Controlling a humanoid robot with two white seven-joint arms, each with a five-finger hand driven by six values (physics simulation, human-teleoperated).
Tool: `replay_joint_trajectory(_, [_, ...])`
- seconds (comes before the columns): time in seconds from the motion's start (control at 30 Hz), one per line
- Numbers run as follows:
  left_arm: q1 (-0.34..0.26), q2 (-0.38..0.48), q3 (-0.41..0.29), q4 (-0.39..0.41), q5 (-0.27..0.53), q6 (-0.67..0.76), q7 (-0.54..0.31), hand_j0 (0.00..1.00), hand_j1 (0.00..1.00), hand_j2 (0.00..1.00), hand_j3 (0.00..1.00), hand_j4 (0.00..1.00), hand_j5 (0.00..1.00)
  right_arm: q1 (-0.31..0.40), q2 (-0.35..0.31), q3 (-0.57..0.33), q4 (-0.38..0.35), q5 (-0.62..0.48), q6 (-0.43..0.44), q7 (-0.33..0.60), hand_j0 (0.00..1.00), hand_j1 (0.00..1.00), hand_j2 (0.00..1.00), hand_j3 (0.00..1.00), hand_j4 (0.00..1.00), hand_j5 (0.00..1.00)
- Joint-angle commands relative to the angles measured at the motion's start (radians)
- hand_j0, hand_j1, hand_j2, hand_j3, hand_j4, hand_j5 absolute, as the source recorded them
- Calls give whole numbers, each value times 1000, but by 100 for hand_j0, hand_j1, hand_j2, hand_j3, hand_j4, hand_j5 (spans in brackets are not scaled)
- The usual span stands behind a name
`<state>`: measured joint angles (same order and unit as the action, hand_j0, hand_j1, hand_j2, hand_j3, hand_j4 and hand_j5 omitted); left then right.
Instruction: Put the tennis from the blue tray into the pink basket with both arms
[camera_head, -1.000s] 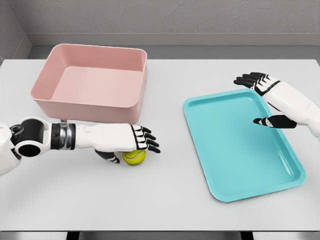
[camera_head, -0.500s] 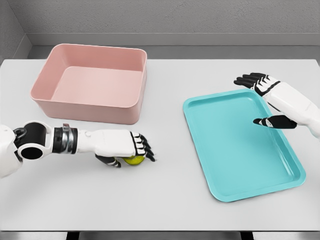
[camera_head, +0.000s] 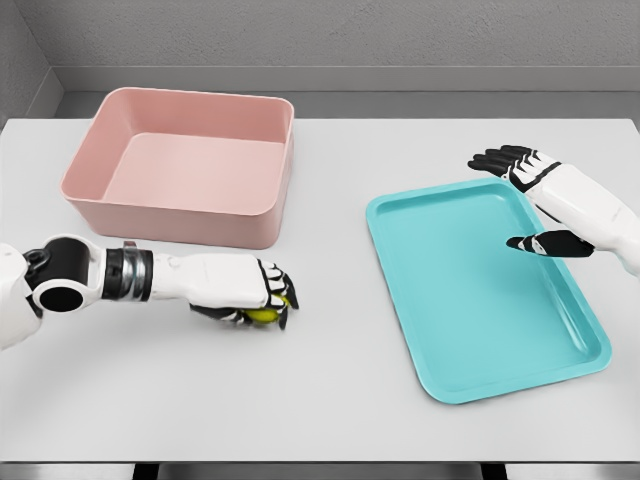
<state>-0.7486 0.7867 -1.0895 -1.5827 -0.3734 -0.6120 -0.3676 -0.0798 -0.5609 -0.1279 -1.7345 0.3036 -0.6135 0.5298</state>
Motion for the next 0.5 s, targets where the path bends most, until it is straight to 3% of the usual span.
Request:
replay_joint_trajectory(0.0, [0,0,2,-5,7,1,1,55,55,55,55,55,55,0,-2,1,0,-7,3,-1,100,100,100,100,100,100])
replay_joint_trajectory(0.47, [-84,8,2,-23,76,1,3,56,56,56,56,56,56,0,-2,-1,0,-7,3,-1,100,100,100,100,100,100])
